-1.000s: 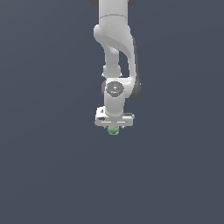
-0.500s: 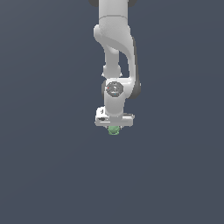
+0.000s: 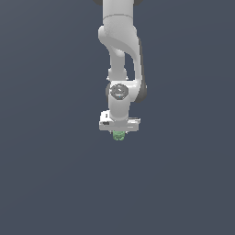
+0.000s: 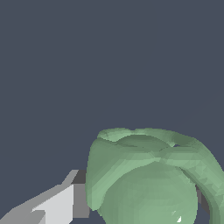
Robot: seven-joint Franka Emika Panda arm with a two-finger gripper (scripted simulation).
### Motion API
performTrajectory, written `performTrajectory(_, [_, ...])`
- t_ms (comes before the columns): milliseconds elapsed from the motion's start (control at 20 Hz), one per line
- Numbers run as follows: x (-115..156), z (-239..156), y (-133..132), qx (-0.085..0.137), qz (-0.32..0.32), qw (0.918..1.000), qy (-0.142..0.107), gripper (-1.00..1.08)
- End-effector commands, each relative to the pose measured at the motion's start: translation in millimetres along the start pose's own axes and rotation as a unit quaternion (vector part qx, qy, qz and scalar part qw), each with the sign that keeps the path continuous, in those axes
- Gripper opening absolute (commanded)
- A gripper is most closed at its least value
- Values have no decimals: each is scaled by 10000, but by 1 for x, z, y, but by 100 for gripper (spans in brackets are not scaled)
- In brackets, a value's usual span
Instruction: Pick up the object and move it to a goal position.
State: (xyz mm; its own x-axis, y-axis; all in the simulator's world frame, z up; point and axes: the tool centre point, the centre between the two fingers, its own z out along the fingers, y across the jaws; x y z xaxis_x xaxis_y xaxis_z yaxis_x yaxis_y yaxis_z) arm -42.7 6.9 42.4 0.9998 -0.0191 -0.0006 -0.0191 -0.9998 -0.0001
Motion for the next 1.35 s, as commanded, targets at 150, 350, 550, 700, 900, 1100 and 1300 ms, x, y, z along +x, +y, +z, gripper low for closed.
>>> performTrajectory(150, [-17,-5,9,0,2,10000,2,-100])
performTrajectory(350, [-38,-11,20,0,2,10000,2,-100])
performTrajectory(550, [-62,-19,33,0,2,10000,2,-100])
performTrajectory(700, [-77,-24,42,0,2,10000,2,-100])
performTrajectory(900, [-93,-29,51,0,2,10000,2,-100])
performTrajectory(1100, [-103,-32,56,0,2,10000,2,-100])
performTrajectory(1300, [-105,-33,59,0,2,10000,2,-100])
